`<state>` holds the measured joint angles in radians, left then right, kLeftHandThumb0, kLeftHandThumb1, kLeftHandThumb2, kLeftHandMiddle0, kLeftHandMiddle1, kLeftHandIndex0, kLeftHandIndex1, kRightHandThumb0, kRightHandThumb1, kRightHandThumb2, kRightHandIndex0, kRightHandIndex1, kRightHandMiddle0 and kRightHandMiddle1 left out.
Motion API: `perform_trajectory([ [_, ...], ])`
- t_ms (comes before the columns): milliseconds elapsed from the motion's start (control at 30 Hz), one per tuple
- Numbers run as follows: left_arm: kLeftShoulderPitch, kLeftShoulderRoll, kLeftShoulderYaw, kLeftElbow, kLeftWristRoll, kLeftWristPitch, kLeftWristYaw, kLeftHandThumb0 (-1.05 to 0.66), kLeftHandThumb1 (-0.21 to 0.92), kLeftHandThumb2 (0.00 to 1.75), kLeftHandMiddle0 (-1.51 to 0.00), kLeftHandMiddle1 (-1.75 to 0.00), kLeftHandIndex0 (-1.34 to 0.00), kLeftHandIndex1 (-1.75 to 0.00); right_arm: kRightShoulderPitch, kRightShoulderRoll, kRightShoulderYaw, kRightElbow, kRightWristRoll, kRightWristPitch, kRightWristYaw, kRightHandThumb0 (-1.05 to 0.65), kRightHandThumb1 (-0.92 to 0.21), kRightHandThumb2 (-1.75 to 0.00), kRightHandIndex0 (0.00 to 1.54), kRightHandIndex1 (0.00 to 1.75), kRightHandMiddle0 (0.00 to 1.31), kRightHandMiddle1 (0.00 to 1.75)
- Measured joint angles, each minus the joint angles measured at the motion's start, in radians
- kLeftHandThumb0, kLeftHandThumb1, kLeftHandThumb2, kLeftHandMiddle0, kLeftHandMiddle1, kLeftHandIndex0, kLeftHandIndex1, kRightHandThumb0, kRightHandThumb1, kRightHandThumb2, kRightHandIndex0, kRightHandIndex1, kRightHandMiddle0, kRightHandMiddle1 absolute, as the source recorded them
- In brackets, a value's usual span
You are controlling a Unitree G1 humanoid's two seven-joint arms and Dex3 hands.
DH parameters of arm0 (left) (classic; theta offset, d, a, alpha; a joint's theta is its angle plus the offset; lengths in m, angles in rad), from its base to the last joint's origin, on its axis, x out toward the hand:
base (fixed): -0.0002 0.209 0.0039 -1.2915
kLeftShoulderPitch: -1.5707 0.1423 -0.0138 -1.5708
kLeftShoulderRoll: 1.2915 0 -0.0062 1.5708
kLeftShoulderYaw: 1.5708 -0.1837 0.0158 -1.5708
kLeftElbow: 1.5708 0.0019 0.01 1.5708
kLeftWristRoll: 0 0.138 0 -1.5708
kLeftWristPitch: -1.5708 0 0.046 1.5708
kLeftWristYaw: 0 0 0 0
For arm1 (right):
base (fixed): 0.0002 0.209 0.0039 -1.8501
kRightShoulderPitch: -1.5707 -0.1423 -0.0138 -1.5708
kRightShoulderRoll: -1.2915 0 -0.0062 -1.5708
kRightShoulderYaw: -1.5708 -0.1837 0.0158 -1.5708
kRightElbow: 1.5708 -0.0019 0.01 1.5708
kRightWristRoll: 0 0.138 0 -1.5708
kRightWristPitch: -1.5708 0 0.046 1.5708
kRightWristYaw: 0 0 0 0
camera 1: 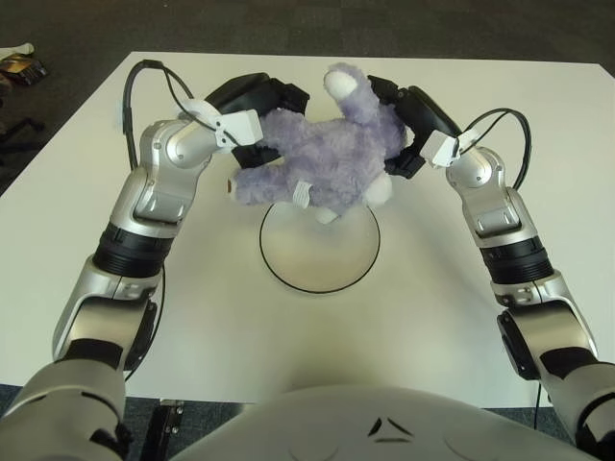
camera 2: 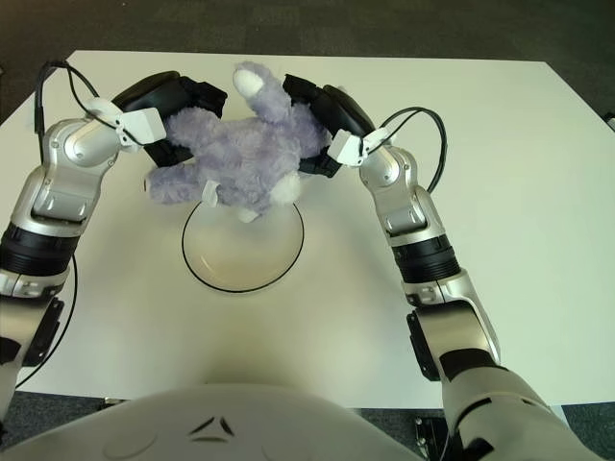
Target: Put the doll into the plate.
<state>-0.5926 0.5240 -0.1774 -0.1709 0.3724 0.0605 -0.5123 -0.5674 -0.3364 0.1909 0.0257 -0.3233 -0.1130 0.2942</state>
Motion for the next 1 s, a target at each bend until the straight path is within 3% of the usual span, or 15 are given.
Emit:
perform_trajectory([
  [500, 0.082, 0.026, 0.003, -0.173, 0.004, 0.115, -0.072, 0.62, 0.01, 1.69, -0.87, -1.75, -1.12, -1.75, 0.058, 0.003, 0.005, -0.044, 0.045, -0.005, 0.061, 0.0, 0.0, -1.63, 0.88, 1.61, 0.63, 1.75],
  [867, 0.131, 0.032, 0.015, -0.198, -0.01, 0.056, -0.061, 0.62, 0.01, 1.7, -0.88, -1.75, -1.12, -1.75, 0.086, 0.002, 0.01, -0.078, 0.075, -0.011, 0.115, 0.0, -0.02, -1.61, 0.88, 1.59, 0.62, 1.75],
  [1000, 0.142, 0.023, 0.026, -0.176, -0.046, -0.017, -0.036, 0.62, 0.01, 1.7, -0.88, -1.75, -1.11, -1.75, 0.089, -0.001, 0.011, -0.082, 0.074, -0.032, 0.115, 0.0, -0.03, -1.59, 0.87, 1.59, 0.61, 1.75],
])
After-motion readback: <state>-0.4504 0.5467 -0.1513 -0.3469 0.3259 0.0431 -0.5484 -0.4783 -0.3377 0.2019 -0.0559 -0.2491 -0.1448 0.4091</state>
